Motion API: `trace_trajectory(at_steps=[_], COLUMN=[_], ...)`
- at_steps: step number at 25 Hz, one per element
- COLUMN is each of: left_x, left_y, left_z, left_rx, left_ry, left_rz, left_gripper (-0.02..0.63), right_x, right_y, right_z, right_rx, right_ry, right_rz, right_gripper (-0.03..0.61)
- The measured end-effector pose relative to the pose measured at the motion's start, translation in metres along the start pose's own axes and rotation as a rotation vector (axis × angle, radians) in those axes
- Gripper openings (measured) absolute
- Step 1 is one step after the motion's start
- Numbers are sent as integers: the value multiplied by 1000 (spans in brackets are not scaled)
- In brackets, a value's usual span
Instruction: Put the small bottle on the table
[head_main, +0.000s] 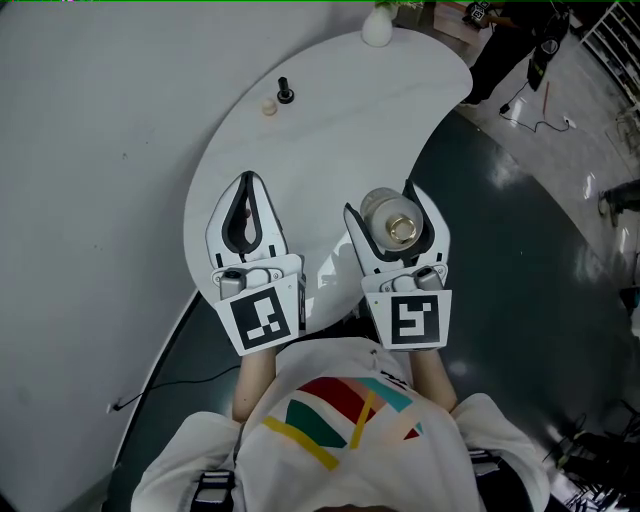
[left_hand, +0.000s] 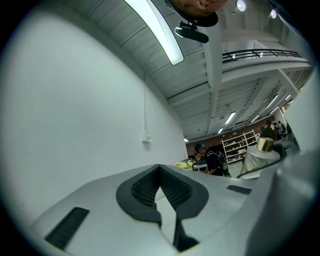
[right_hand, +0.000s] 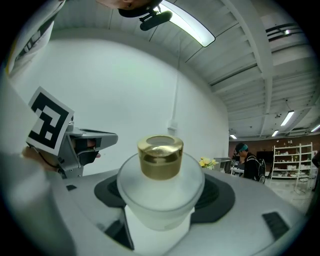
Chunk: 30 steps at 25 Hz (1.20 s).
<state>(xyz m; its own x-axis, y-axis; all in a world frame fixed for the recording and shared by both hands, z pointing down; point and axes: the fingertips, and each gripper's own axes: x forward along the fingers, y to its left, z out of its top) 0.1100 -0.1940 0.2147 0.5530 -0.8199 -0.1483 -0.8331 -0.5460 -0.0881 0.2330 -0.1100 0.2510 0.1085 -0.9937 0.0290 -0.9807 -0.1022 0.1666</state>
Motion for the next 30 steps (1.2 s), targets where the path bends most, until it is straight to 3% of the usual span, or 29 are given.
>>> trace_trajectory(at_steps=[8, 16, 22, 30], left_x=[-1, 18, 24, 36], left_y=[9, 41, 64, 91], left_z=[-3, -24, -49, -89], left_rx=[17, 16, 18, 23], left_ry=[27, 61, 110, 166], left_rz=[38, 92, 128, 153], left_gripper=[15, 15, 15, 15], right_x=[22, 81, 131, 203], right_y=[8, 33, 61, 101], right_z=[7, 8, -21, -62], right_rx=[9, -25, -35, -57], right_ry=[-13, -18, 87, 149], right_rz=[89, 201, 281, 386], right_gripper=[339, 339, 339, 339])
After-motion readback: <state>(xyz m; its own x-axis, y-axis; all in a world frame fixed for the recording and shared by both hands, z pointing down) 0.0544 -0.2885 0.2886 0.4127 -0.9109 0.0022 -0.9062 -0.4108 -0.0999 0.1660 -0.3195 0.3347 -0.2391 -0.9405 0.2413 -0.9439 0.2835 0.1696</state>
